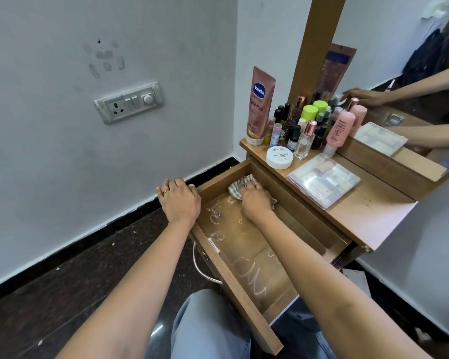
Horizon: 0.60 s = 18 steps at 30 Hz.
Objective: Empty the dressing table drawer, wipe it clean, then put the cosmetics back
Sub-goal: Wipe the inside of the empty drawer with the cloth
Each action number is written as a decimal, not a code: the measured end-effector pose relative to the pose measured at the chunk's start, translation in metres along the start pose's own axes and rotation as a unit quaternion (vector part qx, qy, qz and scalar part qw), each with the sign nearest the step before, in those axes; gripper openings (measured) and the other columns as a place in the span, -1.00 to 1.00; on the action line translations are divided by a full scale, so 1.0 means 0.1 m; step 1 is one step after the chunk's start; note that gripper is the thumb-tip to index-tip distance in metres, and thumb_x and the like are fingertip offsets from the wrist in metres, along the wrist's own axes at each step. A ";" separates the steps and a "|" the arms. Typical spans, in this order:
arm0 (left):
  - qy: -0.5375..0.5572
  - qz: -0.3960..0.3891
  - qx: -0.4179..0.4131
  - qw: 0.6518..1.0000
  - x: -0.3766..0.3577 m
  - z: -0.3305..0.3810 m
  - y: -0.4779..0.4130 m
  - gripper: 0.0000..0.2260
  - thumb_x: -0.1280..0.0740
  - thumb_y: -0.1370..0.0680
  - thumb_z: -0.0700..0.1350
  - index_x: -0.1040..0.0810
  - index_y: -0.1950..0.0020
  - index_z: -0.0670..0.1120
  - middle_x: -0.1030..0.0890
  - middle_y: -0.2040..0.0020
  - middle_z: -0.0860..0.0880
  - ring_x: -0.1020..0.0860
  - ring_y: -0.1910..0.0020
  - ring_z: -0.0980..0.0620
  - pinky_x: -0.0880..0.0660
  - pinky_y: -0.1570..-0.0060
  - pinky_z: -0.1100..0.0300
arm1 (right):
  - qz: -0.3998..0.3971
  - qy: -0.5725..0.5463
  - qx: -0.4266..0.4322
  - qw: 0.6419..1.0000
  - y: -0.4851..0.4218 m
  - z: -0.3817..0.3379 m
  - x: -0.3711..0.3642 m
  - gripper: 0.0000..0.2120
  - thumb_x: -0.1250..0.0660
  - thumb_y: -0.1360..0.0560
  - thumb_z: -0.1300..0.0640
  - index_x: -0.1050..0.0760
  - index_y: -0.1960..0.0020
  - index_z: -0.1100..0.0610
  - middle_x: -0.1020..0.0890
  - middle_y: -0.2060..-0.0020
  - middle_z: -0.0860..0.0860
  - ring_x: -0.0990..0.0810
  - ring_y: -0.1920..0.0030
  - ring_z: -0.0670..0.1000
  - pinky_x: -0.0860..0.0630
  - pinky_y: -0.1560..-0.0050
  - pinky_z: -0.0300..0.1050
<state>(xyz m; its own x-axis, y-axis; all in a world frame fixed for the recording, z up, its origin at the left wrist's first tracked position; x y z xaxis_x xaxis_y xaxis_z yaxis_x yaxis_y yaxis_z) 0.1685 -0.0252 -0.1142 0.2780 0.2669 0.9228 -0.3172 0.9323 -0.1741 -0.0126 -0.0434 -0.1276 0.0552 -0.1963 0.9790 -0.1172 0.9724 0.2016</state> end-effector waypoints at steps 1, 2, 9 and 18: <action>0.000 0.000 0.000 1.000 0.00 0.00 0.00 -0.65 -0.12 -0.61 -0.06 -0.49 -0.21 -0.28 -0.52 -0.25 -0.27 -0.31 -0.39 -0.24 -0.13 -0.43 -0.14 | 0.000 -0.005 0.018 1.000 0.03 0.02 -0.04 -0.43 -0.16 -0.53 0.27 -0.13 -0.52 0.11 -0.23 -0.46 0.08 -0.17 -0.46 0.18 -0.39 -0.31 0.09; 0.001 0.001 -0.002 1.000 0.00 -0.01 0.00 -0.65 -0.12 -0.61 -0.06 -0.49 -0.21 -0.28 -0.52 -0.24 -0.27 -0.31 -0.39 -0.24 -0.14 -0.43 -0.14 | -0.001 -0.008 0.042 0.999 0.08 0.04 -0.08 -0.41 -0.15 -0.53 0.31 -0.12 -0.53 0.09 -0.22 -0.47 0.08 -0.14 -0.48 0.18 -0.37 -0.35 0.12; 0.005 0.002 -0.005 1.000 -0.03 -0.02 -0.01 -0.66 -0.12 -0.61 -0.05 -0.49 -0.21 -0.26 -0.52 -0.24 -0.27 -0.31 -0.39 -0.24 -0.16 -0.42 -0.14 | -0.011 0.039 0.051 0.998 0.26 0.31 -0.08 -0.44 -0.08 -0.55 0.30 -0.10 -0.53 0.13 -0.25 -0.43 0.10 -0.25 -0.41 0.16 -0.52 -0.18 0.10; 0.013 0.013 -0.006 1.000 -0.04 -0.02 -0.02 -0.67 -0.13 -0.60 -0.08 -0.50 -0.19 -0.27 -0.54 -0.22 -0.27 -0.34 -0.36 -0.24 -0.18 -0.40 -0.13 | -0.013 -0.021 0.037 0.999 0.09 -0.02 0.01 -0.37 -0.15 -0.51 0.31 -0.08 -0.54 0.10 -0.17 -0.48 0.07 -0.11 -0.47 0.23 -0.28 -0.38 0.16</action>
<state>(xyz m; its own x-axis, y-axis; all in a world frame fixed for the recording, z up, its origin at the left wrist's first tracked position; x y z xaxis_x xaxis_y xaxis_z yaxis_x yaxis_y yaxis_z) 0.1698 -0.0278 -0.1186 0.2938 0.2978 0.9083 -0.3147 0.9274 -0.2023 -0.0117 -0.0350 -0.1244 0.0181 -0.2281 0.9735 -0.1897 0.9552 0.2273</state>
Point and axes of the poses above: each hand's wrist, its own y-axis away from the middle knuckle, its own x-axis out of the back of the hand, z = x × y, the point moved 1 cm from there along -y, towards the middle knuckle
